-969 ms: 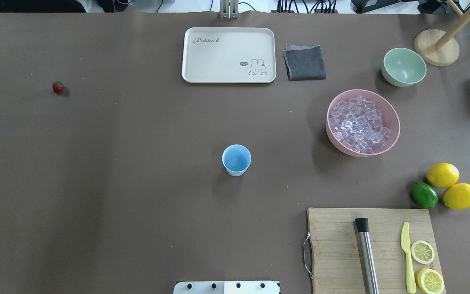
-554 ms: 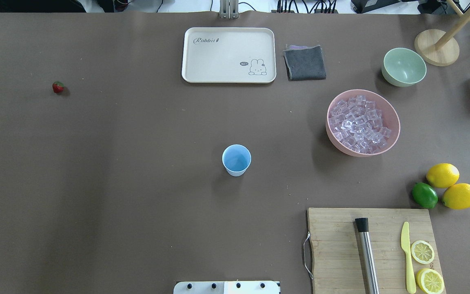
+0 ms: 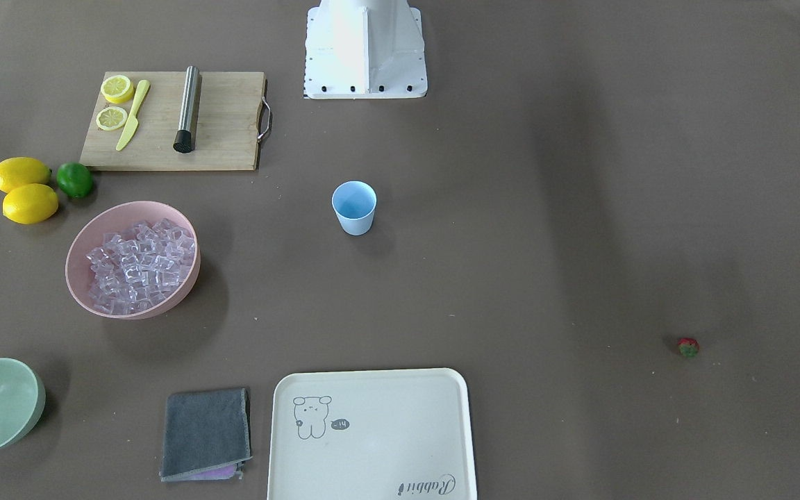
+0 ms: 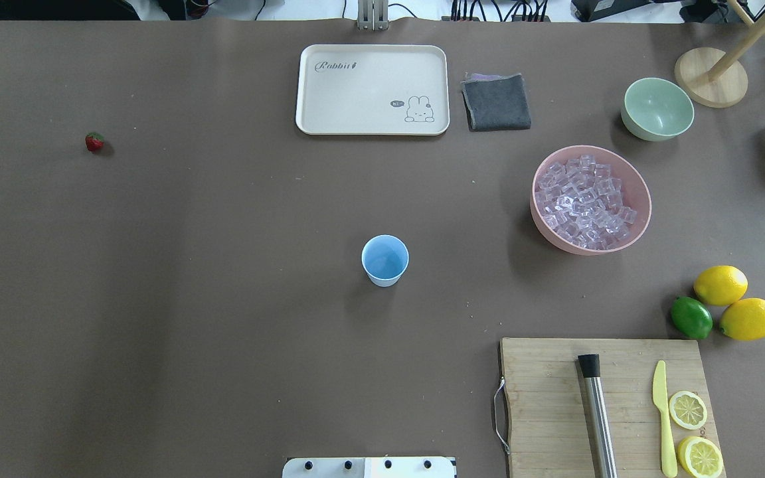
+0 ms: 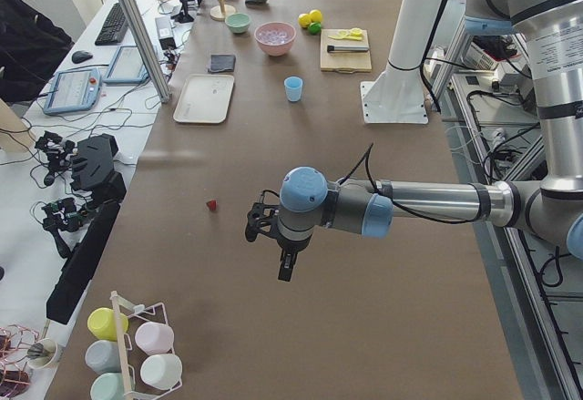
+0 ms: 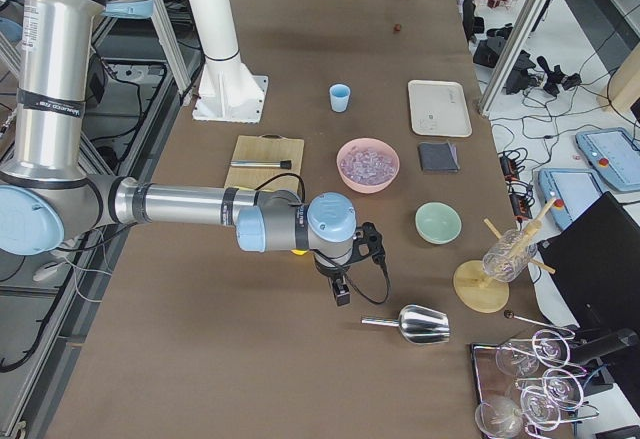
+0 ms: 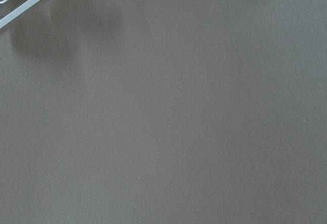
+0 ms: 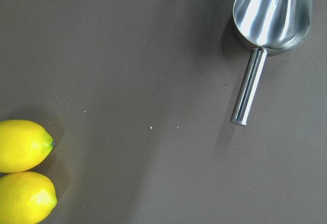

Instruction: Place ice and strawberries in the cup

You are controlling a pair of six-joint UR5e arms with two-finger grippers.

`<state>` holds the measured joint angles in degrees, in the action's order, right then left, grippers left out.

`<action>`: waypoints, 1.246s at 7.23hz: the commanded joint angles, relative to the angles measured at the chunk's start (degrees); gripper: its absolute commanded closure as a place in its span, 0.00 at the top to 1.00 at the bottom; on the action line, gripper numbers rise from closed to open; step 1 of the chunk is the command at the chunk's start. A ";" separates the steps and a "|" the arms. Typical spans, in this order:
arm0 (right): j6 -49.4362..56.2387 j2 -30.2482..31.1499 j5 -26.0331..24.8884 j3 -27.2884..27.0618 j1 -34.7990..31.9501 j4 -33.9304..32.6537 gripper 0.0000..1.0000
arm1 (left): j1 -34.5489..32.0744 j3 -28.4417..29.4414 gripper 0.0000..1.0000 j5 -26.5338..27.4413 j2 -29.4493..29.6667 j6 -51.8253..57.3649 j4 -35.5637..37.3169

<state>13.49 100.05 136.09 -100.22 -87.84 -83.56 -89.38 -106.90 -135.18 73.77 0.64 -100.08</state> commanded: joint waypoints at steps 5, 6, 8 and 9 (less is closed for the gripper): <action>-44.17 -10.72 -2.31 -8.86 19.42 0.77 1.00 | 0.08 0.29 0.98 0.00 0.06 -0.02 -0.03; -53.12 -14.49 -5.37 -8.86 24.16 0.77 0.99 | 0.08 0.38 0.98 0.00 0.06 -0.02 -0.03; -64.76 -18.39 -9.96 -8.42 32.44 0.94 0.99 | 0.08 0.64 0.98 0.00 0.15 -0.02 -0.03; -70.03 -18.66 -10.06 -7.98 34.12 4.68 0.98 | 0.08 0.73 0.98 0.00 0.24 -0.02 -0.03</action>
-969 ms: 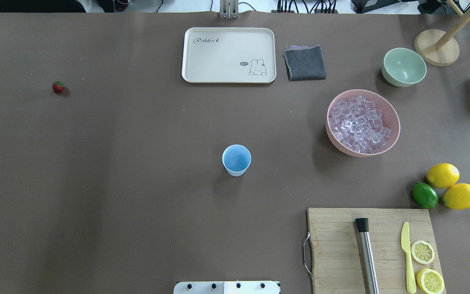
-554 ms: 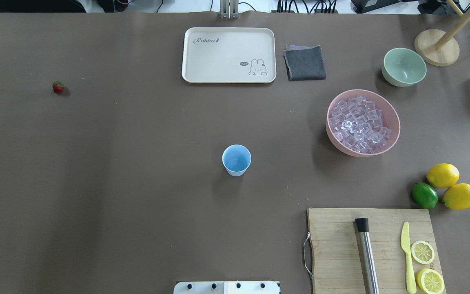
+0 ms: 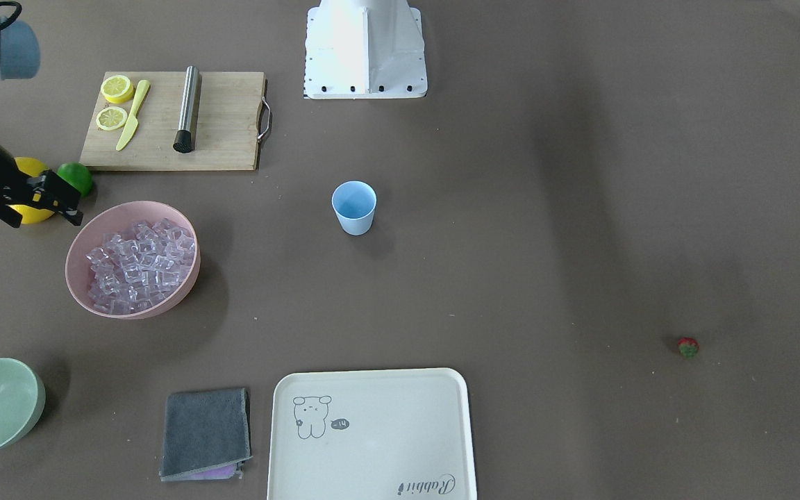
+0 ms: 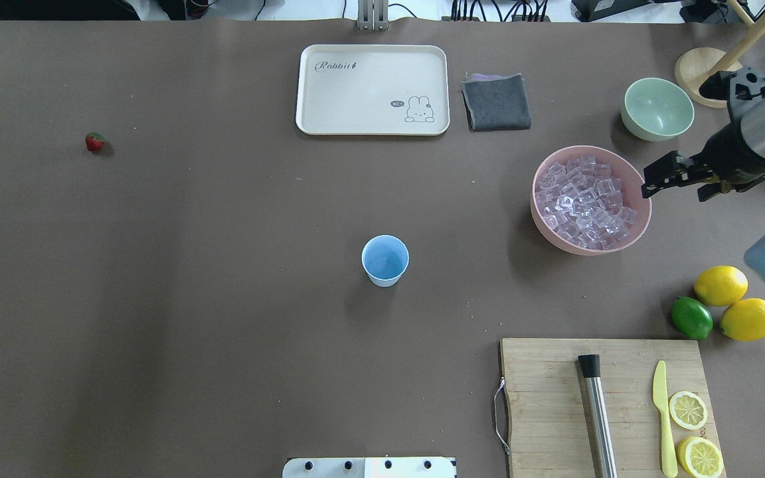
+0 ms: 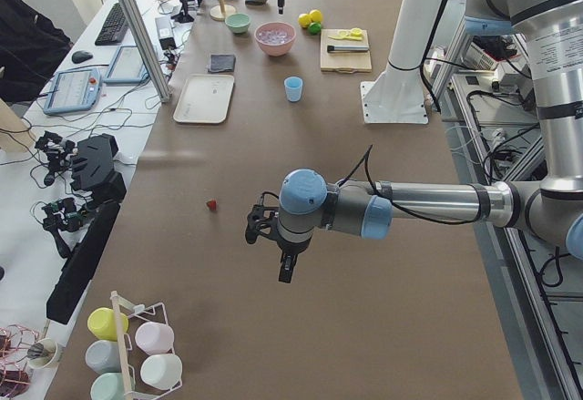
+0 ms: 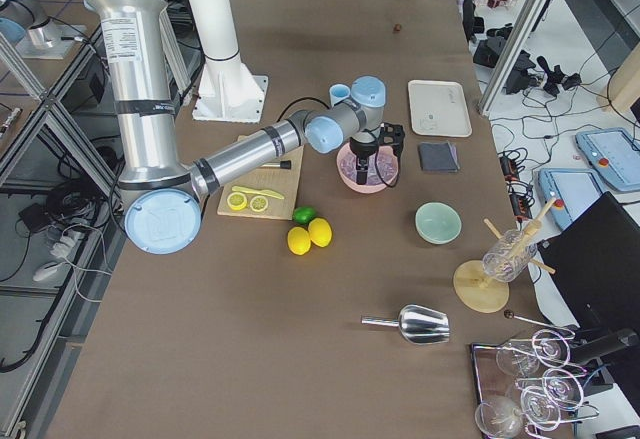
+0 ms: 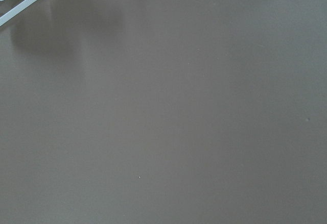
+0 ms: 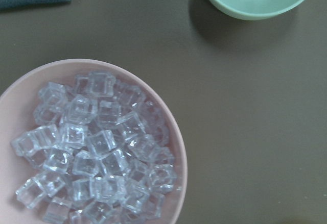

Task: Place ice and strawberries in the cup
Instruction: 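Move the right gripper over the pink bowl of ice cubes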

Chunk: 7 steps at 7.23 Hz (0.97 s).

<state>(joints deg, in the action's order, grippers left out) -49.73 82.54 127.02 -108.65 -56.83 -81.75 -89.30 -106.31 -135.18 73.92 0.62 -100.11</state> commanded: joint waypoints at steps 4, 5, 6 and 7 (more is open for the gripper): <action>2.64 -1.42 -6.96 1.07 10.42 5.46 0.83 | 0.00 0.31 0.98 0.00 0.35 0.00 0.00; 3.05 -2.20 -6.97 1.07 10.43 5.03 0.83 | 0.00 0.31 0.98 0.00 0.26 0.09 0.00; 3.14 -2.82 -6.88 1.50 10.34 4.33 0.80 | 0.00 0.31 0.98 0.00 0.26 0.09 0.00; 3.49 -3.52 -6.88 1.86 9.64 3.62 0.76 | 0.00 0.31 0.98 0.00 0.26 0.09 0.00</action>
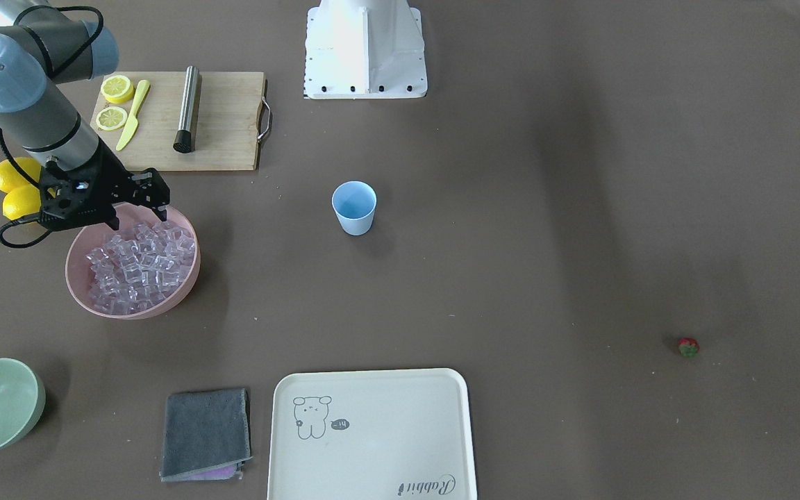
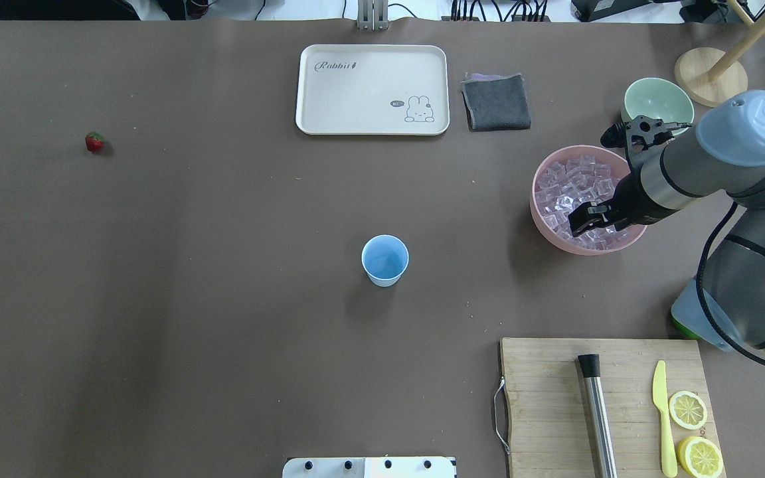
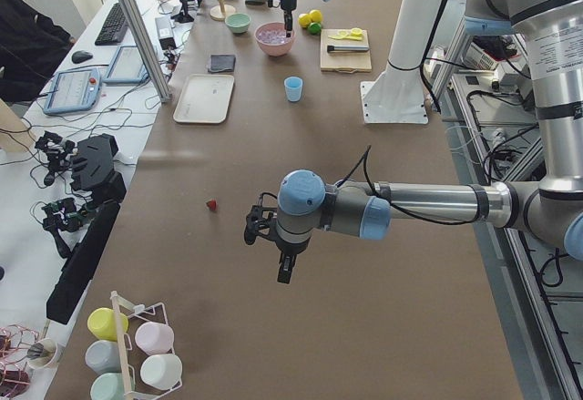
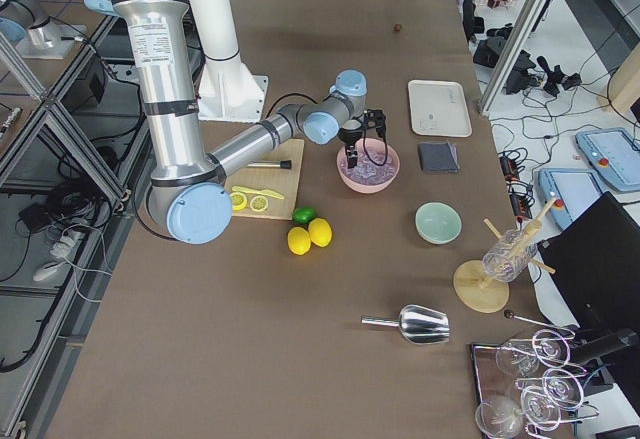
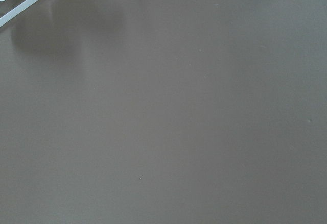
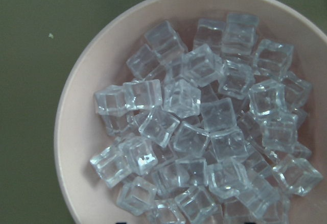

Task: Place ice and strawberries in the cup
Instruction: 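Move the right gripper over the pink bowl of ice cubes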

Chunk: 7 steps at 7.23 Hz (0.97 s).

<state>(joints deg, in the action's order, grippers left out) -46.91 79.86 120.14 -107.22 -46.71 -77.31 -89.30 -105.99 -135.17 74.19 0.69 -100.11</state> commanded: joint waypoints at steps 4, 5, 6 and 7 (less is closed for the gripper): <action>14.21 -5.24 -0.96 2.54 -1.71 -6.36 0.56 | 0.00 -0.09 0.98 -0.09 -0.27 0.10 0.00; 14.21 -5.50 -0.96 3.59 -1.72 -6.28 0.56 | 0.00 -0.09 0.98 -0.09 -0.27 0.01 -0.44; 14.13 -5.50 -0.79 4.29 -1.63 -5.84 0.56 | 0.00 -0.09 0.98 -0.09 -0.36 0.01 -0.61; 13.87 -5.59 -0.70 4.91 -1.63 -5.84 0.56 | 0.00 -0.09 0.98 -0.09 -0.36 0.01 -0.70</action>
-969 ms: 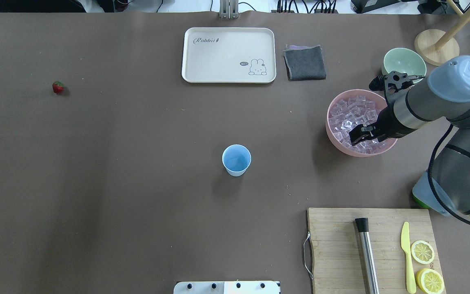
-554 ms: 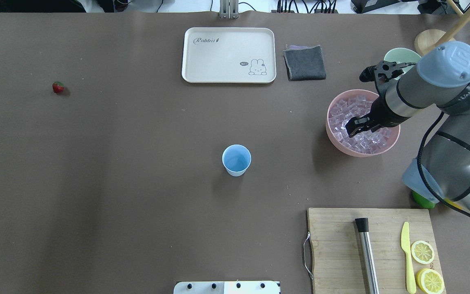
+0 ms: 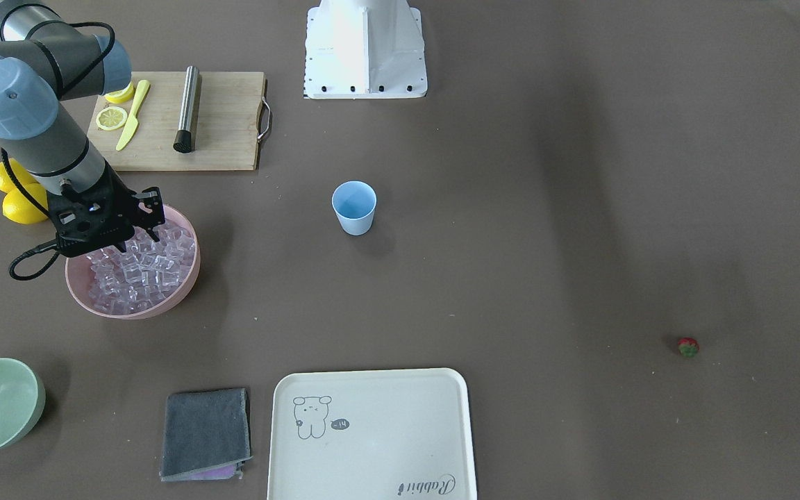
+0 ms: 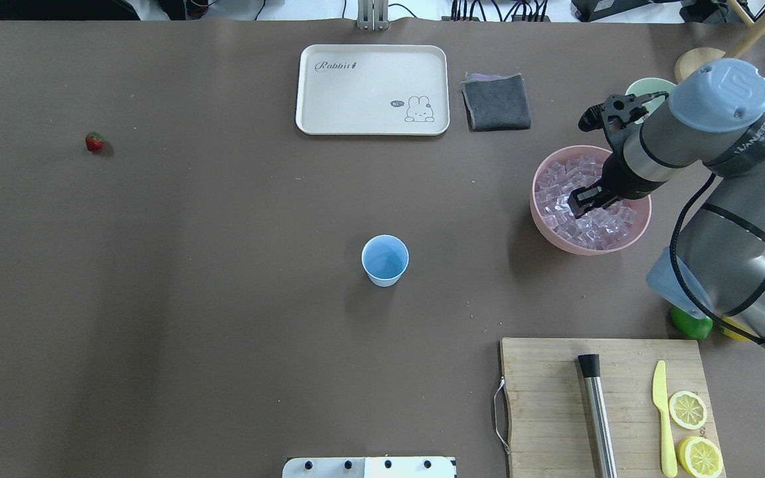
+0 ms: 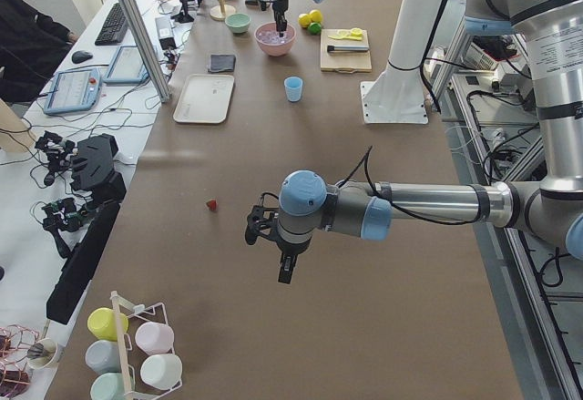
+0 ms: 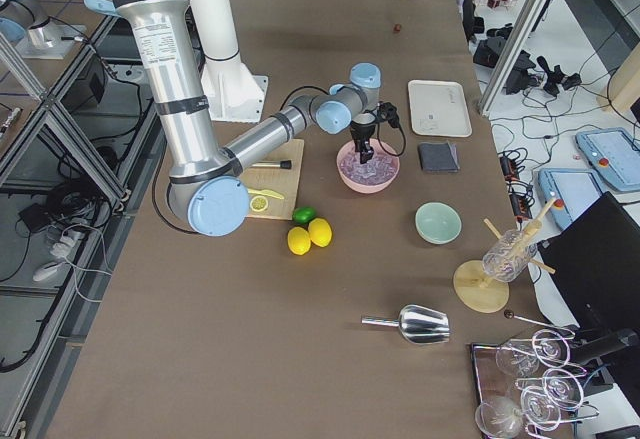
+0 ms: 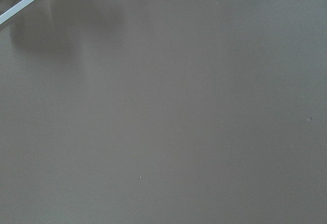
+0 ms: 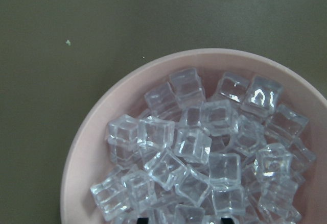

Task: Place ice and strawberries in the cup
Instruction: 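Move the right gripper over the pink bowl of ice cubes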

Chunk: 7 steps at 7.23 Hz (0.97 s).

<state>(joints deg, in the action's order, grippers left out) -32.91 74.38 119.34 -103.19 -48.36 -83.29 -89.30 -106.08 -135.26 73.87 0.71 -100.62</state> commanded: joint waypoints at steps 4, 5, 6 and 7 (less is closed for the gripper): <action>-1.28 -4.41 0.55 4.13 -1.47 -0.55 0.53 | 0.00 0.43 0.98 0.00 -0.13 0.08 -0.28; -2.06 -4.59 0.89 4.93 -2.78 -0.38 0.54 | 0.00 0.43 0.98 0.00 -0.13 0.08 -0.28; -2.15 -4.68 1.77 5.28 -2.97 -0.47 0.55 | 0.00 0.43 0.98 0.00 -0.13 -0.01 -0.28; -3.37 -4.68 2.47 5.02 -2.97 -0.38 0.57 | 0.00 0.35 0.98 0.00 -0.13 0.08 -0.28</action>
<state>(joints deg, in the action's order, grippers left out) -35.21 69.81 120.91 -98.25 -51.06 -83.73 -89.30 -105.67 -135.26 73.75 0.76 -100.89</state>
